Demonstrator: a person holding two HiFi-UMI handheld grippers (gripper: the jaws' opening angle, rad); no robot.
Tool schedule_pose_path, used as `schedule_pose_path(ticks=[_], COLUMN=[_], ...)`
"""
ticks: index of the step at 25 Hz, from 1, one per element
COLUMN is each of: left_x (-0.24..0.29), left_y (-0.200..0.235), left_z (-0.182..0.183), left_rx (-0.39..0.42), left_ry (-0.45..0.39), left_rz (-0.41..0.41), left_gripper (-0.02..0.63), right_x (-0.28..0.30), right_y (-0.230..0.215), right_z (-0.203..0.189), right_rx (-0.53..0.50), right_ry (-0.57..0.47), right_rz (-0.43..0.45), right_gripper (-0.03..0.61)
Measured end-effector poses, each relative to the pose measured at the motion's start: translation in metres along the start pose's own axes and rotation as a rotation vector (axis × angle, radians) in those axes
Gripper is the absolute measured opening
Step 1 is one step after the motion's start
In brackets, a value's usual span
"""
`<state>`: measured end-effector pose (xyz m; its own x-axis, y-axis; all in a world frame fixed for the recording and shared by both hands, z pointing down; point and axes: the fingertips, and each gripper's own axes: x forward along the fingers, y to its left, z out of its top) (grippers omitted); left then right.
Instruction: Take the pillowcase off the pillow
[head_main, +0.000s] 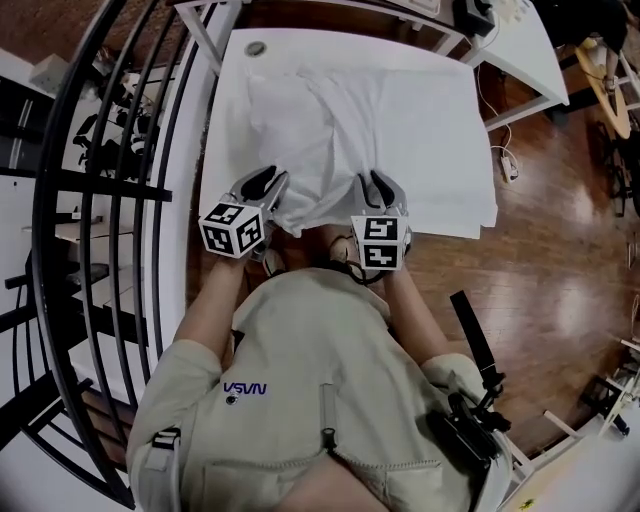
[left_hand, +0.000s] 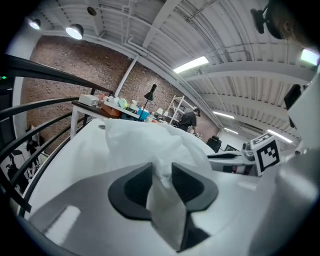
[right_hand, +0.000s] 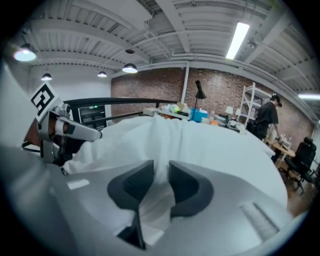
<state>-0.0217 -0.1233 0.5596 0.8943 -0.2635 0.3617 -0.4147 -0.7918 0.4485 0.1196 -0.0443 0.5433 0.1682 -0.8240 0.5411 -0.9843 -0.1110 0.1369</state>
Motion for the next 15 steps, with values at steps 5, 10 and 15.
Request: schedule_pose_path(ticks=[5,10,15], left_x=[-0.021,-0.04,-0.044], left_y=[-0.025,-0.031,-0.027], left_z=[-0.005,-0.023,-0.055], left_rx=[0.039,0.042,-0.007], left_ry=[-0.009,-0.009,0.059], left_rz=[-0.051,-0.011,0.0], left_gripper=[0.217,0.241,0.255], right_x=[-0.017,-0.034,-0.04], right_y=[0.019,0.037,0.076], right_z=[-0.003,-0.013,-0.033], right_rx=[0.038,0.088,0.129], right_ry=[-0.016,0.006,0.079], right_rz=[0.057,0.1,0.189], right_gripper=[0.14,0.14,0.14])
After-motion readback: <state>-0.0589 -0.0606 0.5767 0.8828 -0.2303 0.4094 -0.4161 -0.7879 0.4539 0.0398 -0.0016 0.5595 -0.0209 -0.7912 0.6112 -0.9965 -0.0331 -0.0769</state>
